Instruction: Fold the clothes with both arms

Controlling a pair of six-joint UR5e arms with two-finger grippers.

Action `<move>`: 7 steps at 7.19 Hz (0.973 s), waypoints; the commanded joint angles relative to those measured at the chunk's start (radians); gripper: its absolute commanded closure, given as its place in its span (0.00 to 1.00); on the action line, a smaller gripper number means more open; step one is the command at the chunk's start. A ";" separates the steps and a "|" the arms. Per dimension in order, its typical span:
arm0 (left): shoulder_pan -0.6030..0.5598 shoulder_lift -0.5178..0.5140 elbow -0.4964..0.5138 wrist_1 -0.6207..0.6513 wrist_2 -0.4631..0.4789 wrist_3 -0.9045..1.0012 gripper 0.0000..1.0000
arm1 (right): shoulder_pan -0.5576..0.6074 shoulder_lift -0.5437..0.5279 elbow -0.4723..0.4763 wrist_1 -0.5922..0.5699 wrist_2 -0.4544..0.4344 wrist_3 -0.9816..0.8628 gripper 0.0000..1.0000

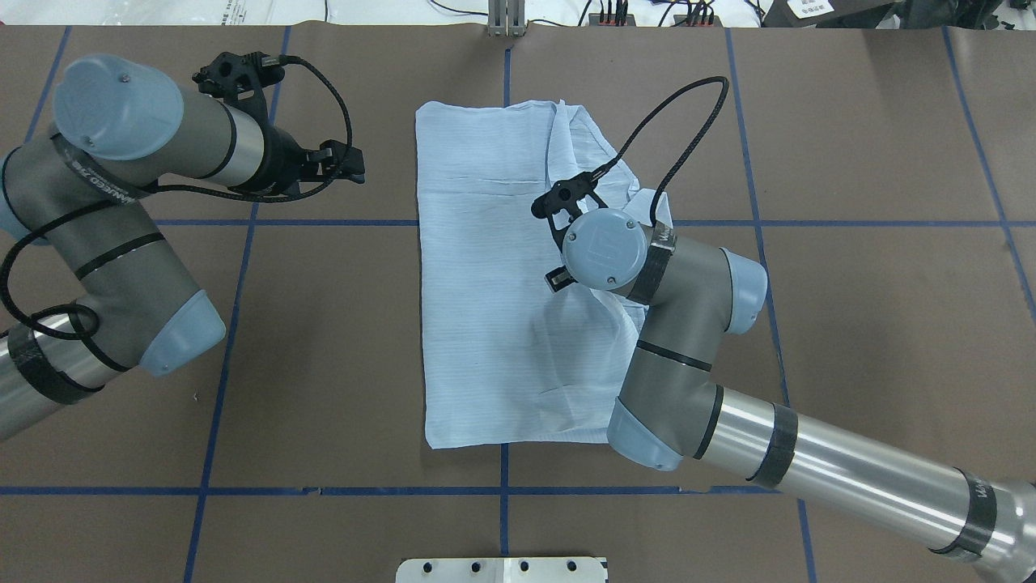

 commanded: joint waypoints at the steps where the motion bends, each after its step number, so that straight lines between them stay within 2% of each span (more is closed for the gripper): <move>1: 0.001 -0.002 0.003 0.000 0.000 -0.001 0.00 | 0.008 -0.018 -0.001 0.001 0.002 -0.027 0.00; 4: 0.001 -0.014 0.001 0.004 0.000 -0.004 0.00 | 0.037 -0.044 0.003 0.006 0.011 -0.063 0.00; 6: 0.001 -0.026 -0.003 0.006 -0.003 -0.012 0.00 | 0.131 -0.110 0.010 0.009 0.038 -0.172 0.00; 7: 0.001 -0.026 -0.002 0.006 -0.002 -0.012 0.00 | 0.184 -0.122 0.011 0.007 0.084 -0.215 0.00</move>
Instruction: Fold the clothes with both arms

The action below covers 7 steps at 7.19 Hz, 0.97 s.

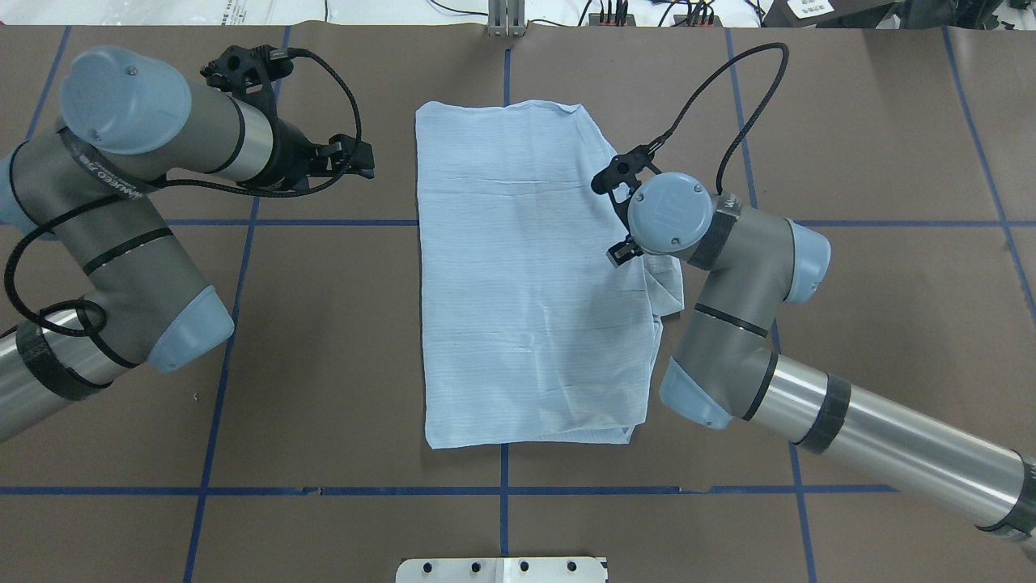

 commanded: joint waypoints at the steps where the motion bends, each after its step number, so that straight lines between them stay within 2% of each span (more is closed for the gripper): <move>1: 0.000 -0.002 0.000 0.001 0.000 -0.001 0.00 | 0.105 -0.027 0.007 0.001 0.117 -0.062 0.00; 3: 0.018 -0.001 -0.012 0.013 -0.007 -0.004 0.00 | 0.118 -0.051 0.082 0.000 0.217 -0.048 0.00; 4: 0.041 0.002 -0.020 0.013 -0.060 -0.053 0.00 | 0.119 -0.086 0.140 -0.002 0.272 -0.041 0.00; 5: 0.076 0.007 -0.032 0.012 -0.106 -0.178 0.00 | 0.119 -0.141 0.213 -0.003 0.314 -0.021 0.00; 7: 0.199 0.011 -0.078 0.013 -0.095 -0.350 0.00 | 0.118 -0.222 0.316 -0.002 0.410 0.094 0.00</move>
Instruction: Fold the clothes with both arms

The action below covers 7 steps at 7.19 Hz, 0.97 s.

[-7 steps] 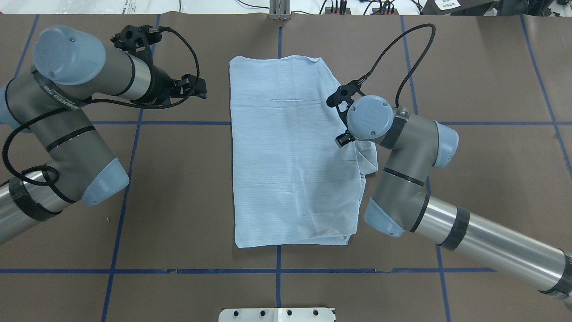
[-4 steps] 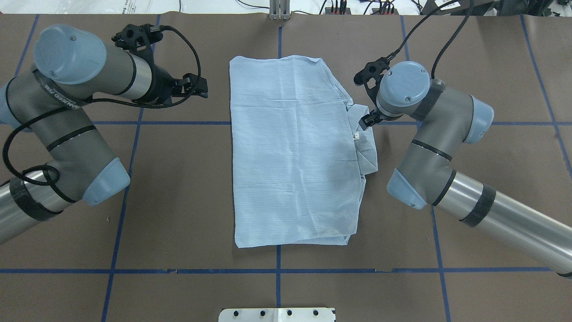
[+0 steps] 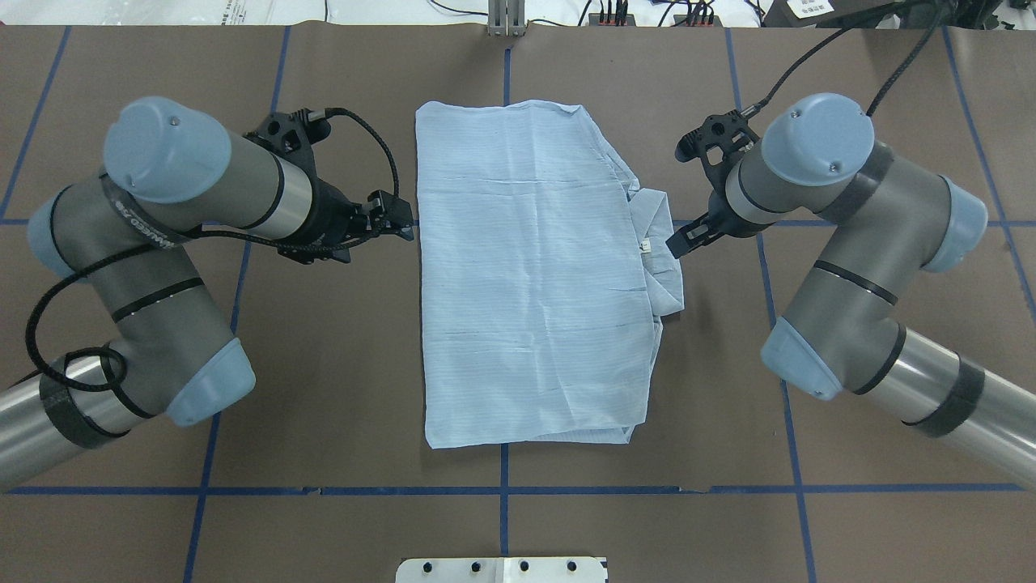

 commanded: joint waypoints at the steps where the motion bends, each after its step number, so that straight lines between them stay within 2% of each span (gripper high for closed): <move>1: 0.157 0.001 -0.034 0.001 0.074 -0.220 0.00 | -0.003 -0.062 0.089 0.003 0.066 0.156 0.00; 2: 0.229 0.004 -0.036 0.001 0.130 -0.279 0.00 | -0.008 -0.068 0.109 0.003 0.083 0.200 0.00; 4: 0.303 0.000 -0.034 0.064 0.147 -0.347 0.00 | -0.028 -0.080 0.125 0.005 0.104 0.262 0.00; 7: 0.349 0.007 -0.017 0.073 0.181 -0.347 0.01 | -0.034 -0.082 0.131 0.005 0.107 0.262 0.00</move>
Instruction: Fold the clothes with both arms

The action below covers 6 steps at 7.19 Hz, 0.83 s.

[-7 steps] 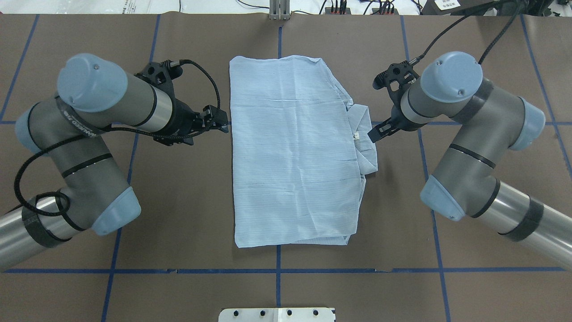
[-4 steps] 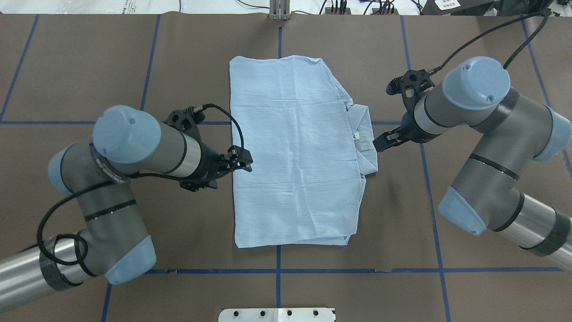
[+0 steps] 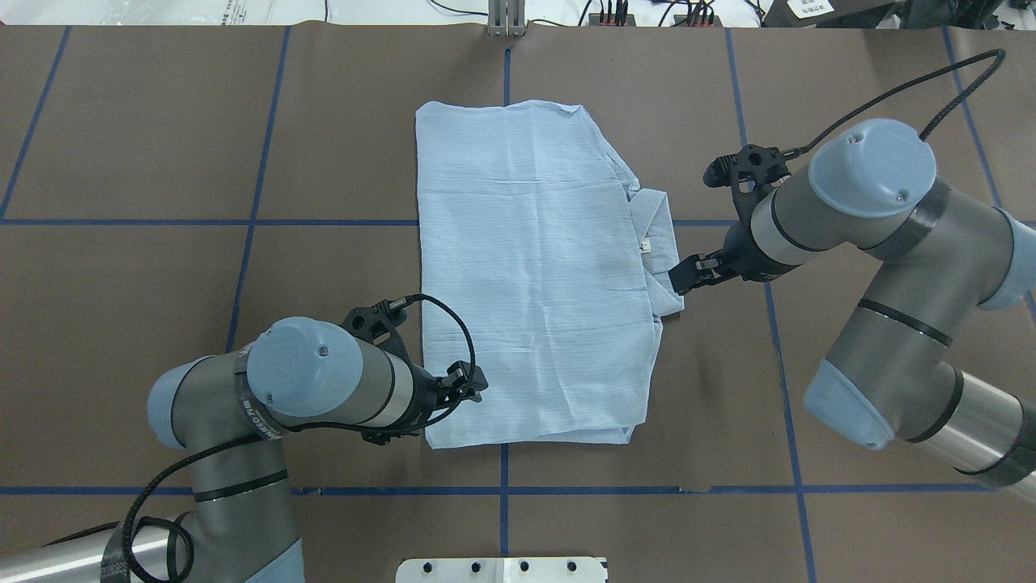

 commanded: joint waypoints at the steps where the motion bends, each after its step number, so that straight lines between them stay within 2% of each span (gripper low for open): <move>1: 0.026 0.002 0.013 0.005 0.007 -0.002 0.02 | -0.002 -0.002 0.007 0.000 0.003 0.002 0.00; 3: 0.031 -0.004 0.033 0.005 0.007 -0.002 0.07 | -0.003 -0.002 0.007 0.000 0.003 0.002 0.00; 5: 0.033 -0.002 0.034 0.010 0.007 -0.003 0.22 | -0.003 -0.009 0.007 0.000 0.002 0.002 0.00; 6: 0.033 -0.002 0.036 0.014 0.006 -0.006 0.25 | -0.003 -0.009 0.005 0.000 0.002 0.002 0.00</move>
